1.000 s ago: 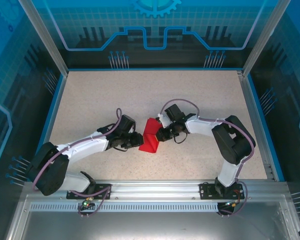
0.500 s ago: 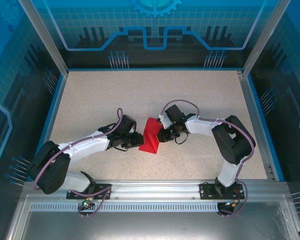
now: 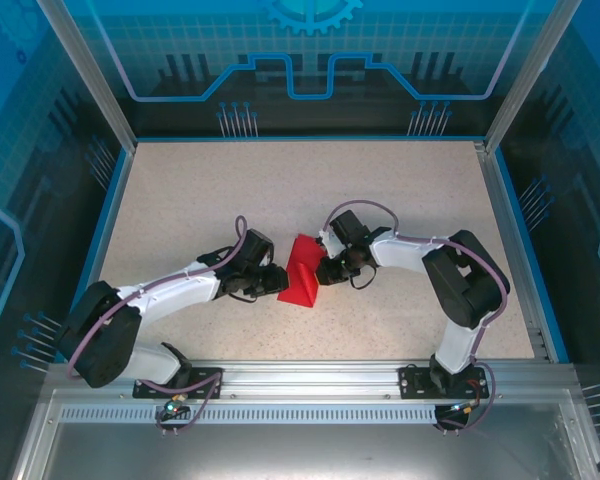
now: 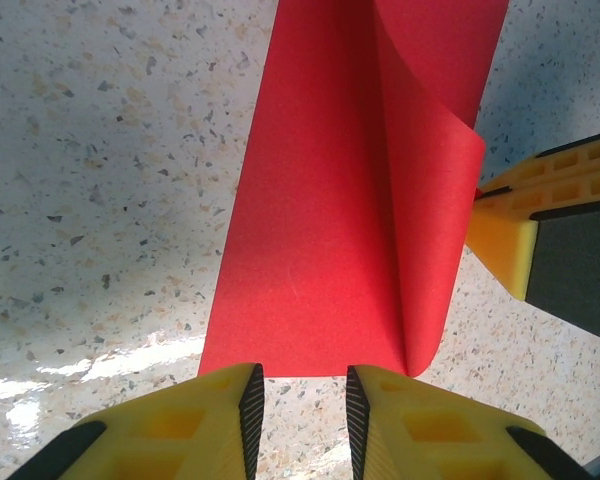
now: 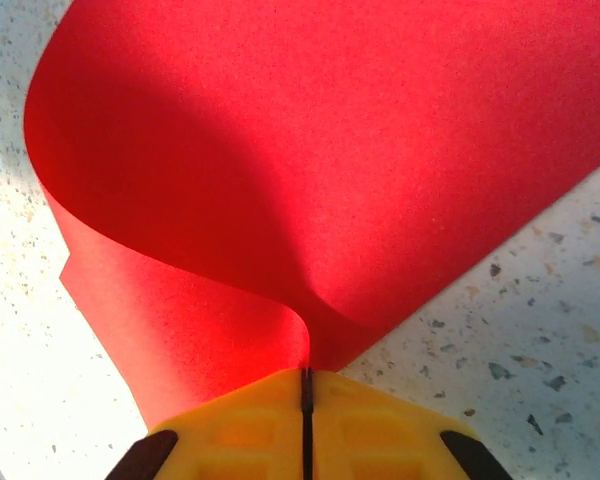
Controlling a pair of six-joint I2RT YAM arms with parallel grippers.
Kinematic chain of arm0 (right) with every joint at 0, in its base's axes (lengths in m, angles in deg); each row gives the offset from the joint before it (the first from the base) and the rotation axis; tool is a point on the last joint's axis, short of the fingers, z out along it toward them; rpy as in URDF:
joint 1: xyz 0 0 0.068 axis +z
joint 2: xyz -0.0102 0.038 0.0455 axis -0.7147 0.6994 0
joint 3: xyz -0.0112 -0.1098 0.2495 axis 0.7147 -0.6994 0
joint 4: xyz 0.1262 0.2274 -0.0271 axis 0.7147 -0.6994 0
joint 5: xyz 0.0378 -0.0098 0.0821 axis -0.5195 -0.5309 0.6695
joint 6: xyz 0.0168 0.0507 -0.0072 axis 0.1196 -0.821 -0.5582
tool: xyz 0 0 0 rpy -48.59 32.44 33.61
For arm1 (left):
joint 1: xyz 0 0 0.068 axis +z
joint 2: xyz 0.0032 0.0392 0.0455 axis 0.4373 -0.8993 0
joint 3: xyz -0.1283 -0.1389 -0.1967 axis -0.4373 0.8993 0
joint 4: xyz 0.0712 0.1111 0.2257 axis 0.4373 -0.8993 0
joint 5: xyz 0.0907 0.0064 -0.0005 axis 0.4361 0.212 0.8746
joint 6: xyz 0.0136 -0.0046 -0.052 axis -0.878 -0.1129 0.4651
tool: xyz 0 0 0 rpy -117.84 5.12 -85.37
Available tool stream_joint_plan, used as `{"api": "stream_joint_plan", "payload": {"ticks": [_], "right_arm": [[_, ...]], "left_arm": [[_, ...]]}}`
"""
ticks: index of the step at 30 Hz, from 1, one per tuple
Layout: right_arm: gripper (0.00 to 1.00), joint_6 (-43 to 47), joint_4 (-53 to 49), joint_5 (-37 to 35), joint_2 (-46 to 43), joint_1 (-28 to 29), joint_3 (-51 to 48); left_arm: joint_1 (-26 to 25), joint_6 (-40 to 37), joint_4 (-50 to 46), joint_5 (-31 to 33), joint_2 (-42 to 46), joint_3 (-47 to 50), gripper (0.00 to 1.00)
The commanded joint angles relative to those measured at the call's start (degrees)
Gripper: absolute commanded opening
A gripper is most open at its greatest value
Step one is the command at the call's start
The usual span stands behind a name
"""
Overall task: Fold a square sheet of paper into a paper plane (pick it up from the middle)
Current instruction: Fold the triangle a second time at the center of the table.
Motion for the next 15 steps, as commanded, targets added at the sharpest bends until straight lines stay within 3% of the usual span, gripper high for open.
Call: {"api": "stream_joint_plan", "payload": {"ticks": [1, 15], "right_arm": [[0.09, -0.75, -0.93, -0.16, 1.43, -0.74, 1.84], [0.08, -2.02, -1.85, -1.43, 1.7, -0.73, 1.66]], "left_arm": [[-0.47, 1.2, 0.28, 0.55, -0.95, -2.11, 0.32], [-0.53, 5.35, 6.82, -4.06, -2.8, -4.03, 0.31]]}}
